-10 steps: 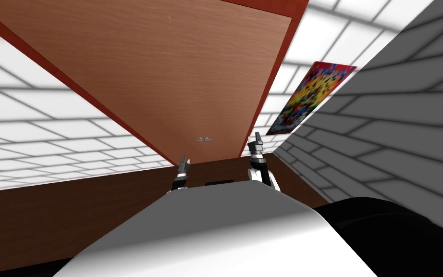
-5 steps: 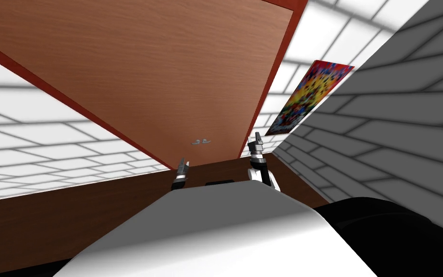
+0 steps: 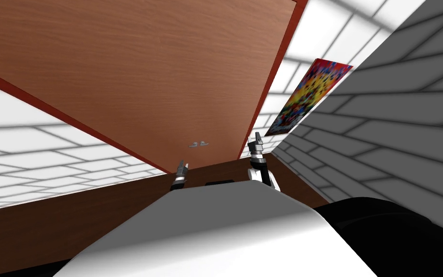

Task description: Pull the door open

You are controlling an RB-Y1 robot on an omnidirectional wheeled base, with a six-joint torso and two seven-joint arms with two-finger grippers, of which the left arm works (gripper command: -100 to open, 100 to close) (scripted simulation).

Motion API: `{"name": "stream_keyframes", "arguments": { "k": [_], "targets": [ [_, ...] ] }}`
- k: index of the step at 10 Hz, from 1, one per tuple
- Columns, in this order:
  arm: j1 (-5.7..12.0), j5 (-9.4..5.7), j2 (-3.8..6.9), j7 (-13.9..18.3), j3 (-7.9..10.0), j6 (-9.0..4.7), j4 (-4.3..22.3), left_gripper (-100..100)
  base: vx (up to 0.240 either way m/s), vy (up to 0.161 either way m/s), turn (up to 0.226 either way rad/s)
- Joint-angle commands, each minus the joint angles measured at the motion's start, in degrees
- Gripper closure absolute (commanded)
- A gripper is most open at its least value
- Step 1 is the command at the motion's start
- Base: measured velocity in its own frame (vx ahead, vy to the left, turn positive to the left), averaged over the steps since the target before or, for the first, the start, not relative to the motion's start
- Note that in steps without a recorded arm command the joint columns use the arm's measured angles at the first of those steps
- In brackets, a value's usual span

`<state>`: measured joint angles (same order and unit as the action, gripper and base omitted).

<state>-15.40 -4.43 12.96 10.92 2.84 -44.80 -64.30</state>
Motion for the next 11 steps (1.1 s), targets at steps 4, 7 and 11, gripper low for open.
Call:
{"name": "stream_keyframes", "arguments": {
  "k": [4, 7, 11],
  "targets": [
    [1.13, -0.7, 0.66, 0.19, 0.5, -1.34, 5.6, -100, 0.135, 0.01, -0.068],
    [1.65, -1.09, 1.05, 0.34, 0.78, -2.05, 8.52, -100, 0.151, 0.016, -0.056],
    [1.53, -2.19, 2.16, 0.4, 2.73, -2.52, 11.7, -100, 0.09, 0.016, -0.048]
  ]
}}
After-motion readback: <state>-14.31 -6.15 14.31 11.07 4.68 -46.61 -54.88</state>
